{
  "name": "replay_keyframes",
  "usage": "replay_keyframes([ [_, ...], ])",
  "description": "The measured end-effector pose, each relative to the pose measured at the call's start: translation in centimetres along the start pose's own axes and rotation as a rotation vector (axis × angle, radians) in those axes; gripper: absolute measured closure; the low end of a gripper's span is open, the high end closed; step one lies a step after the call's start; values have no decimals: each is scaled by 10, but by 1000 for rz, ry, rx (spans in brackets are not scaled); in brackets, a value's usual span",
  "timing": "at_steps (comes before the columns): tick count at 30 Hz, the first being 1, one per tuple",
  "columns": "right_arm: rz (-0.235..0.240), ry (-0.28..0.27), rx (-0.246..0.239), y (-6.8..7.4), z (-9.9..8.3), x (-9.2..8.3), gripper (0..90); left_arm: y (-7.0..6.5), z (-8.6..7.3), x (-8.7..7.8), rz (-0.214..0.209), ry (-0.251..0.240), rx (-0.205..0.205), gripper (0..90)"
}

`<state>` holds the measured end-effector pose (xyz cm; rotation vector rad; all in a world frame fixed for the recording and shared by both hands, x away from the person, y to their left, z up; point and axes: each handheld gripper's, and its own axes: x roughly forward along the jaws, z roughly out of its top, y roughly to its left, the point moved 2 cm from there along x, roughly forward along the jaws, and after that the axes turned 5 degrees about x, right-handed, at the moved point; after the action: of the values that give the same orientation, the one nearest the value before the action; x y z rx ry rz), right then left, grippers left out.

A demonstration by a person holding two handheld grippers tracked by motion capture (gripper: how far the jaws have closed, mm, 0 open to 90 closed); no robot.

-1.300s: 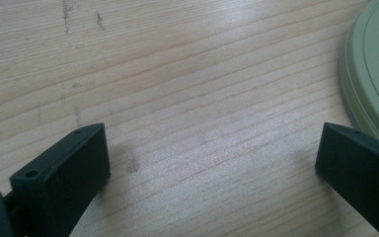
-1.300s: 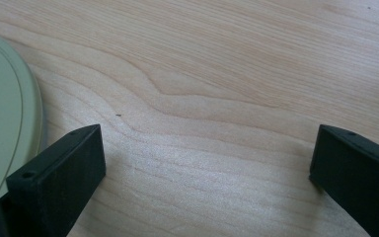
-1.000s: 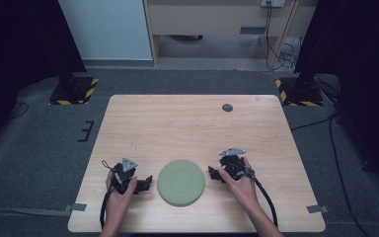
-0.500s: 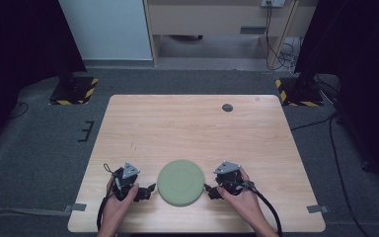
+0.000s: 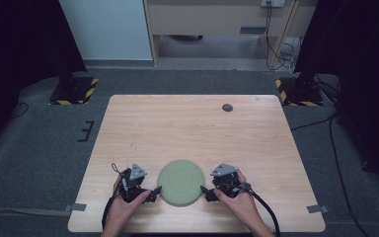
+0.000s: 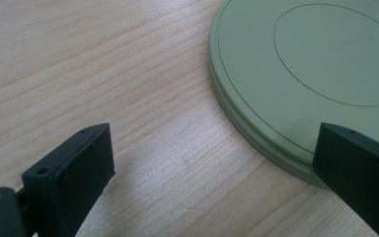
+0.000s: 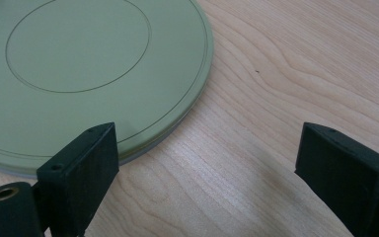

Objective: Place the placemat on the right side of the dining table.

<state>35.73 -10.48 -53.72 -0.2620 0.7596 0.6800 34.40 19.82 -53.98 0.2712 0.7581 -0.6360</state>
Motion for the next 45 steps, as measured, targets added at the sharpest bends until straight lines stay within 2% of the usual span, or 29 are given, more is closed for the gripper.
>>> replay_keyframes([
  [8, -70, -4, -6, 0, 4, 2, 62, 0, 4, 2, 38, -5, 2, 11],
  [10, -64, -10, -5, 0, 4, 2, 97, 0, 4, 1, 33, -10, -4, 35],
  [15, -36, -18, -15, 5, 4, 0, 91, -2, 3, 1, 43, -5, 2, 35],
  [16, -47, -21, -16, 5, 4, 1, 72, -1, 5, 3, 50, 1, 1, 9],
  [19, -57, -21, -11, 4, 5, 1, 56, 0, 6, 5, 55, -4, -9, 7],
  [23, -94, -25, -2, 3, 8, 4, 42, 0, 9, 6, 91, -18, -5, 23],
  [25, -93, -27, 2, 3, 8, 3, 72, -1, 9, 5, 87, -24, -6, 43],
  [27, -70, -31, 3, 5, 8, 1, 78, -3, 6, 5, 73, -13, -2, 36],
  [31, -58, -23, -8, 8, 8, 2, 68, -3, 8, 6, 86, -19, 1, 33],
  [33, -67, -29, -11, 8, 9, 3, 70, -2, 9, 7, 94, -21, -4, 21],
  [35, -96, -51, -8, 8, 10, 4, 80, -1, 10, 9, 96, -20, -12, 18],
  [36, -114, -50, -13, 7, 11, 6, 61, 0, 11, 10, 103, -19, -9, 15],
  [38, -111, -43, -11, 8, 11, 6, 74, 0, 11, 10, 100, -19, -10, 16],
  [41, -81, -31, -6, 9, 8, 1, 84, -1, 9, 8, 95, -16, -10, 40],
  [45, -77, 5, -22, 11, 4, 1, 74, -3, 8, 8, 92, -8, -2, 39],
])
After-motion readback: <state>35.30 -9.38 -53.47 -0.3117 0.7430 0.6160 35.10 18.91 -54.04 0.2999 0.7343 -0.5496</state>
